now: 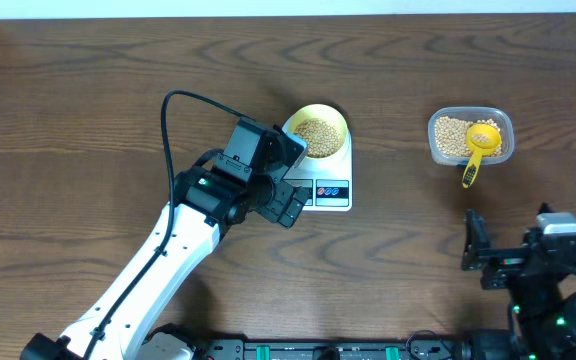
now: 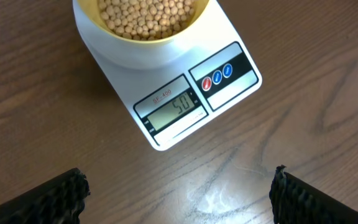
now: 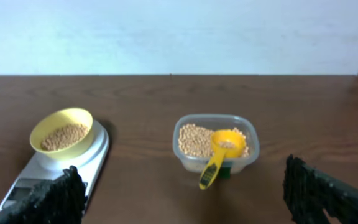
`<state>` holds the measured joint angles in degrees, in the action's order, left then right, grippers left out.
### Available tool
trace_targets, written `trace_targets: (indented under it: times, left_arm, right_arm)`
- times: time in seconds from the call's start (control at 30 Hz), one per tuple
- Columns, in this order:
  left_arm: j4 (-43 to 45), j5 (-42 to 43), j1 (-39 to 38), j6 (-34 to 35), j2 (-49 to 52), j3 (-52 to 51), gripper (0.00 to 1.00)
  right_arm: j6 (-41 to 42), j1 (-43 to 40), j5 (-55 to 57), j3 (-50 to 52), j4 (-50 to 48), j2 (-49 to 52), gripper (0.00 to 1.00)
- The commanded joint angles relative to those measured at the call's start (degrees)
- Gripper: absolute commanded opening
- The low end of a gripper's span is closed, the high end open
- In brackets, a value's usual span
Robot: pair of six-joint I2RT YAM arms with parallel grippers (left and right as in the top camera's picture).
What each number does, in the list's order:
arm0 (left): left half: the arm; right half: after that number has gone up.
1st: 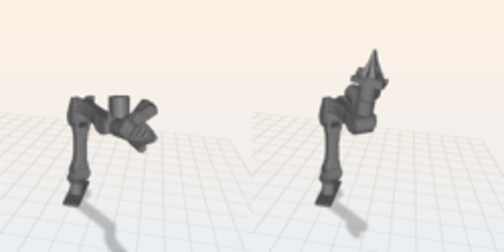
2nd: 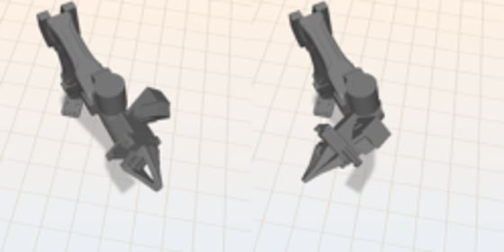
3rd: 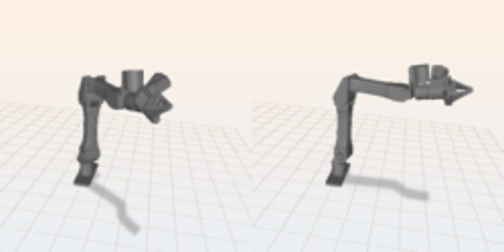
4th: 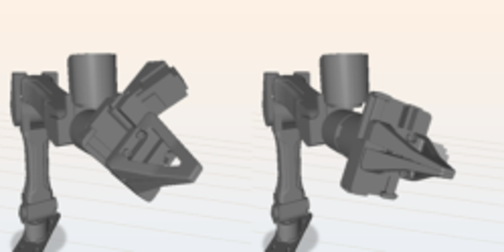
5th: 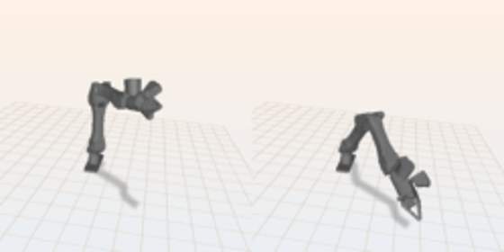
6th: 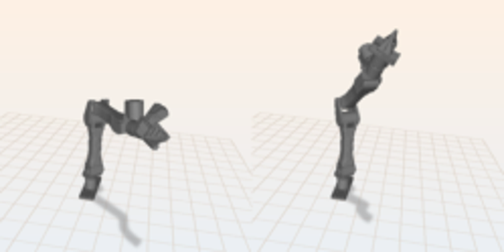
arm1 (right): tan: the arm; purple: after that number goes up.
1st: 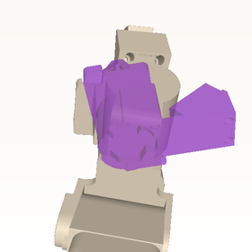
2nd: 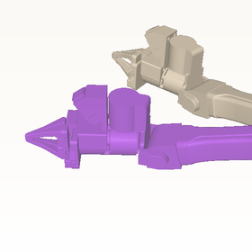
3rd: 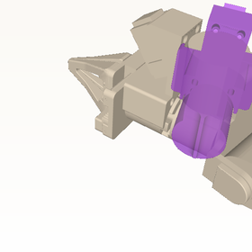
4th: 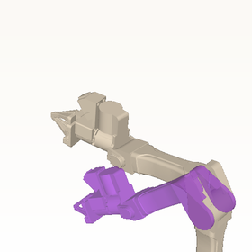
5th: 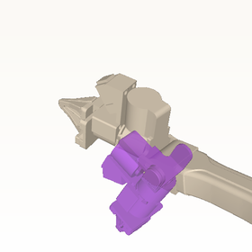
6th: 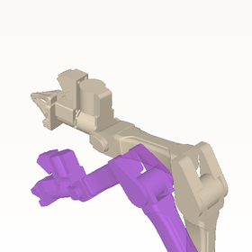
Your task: Scoop item into bowl and weigh 50g on scale
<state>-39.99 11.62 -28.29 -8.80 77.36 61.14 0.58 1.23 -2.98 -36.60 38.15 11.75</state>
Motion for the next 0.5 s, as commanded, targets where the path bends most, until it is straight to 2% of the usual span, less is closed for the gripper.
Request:
trace_targets:
  times: [0.0,0.27,0.47]
  left_arm:
    - [-0.04,-0.57,-0.02,0.33,0.11,-0.72,0.96]
    - [-0.04,-0.57,-0.02,0.33,0.11,-0.72,0.96]
    - [-0.04,-0.57,-0.02,0.33,0.11,-0.72,0.96]
  right_arm:
    - [-0.87,0.74,0.09,5.49,-3.37,-3.87,0.99]
    - [-1.97,0.72,1.55,17.77,-14.36,-11.45,0.99]
    - [-6.05,0.70,1.55,24.22,-23.37,-11.43,0.99]
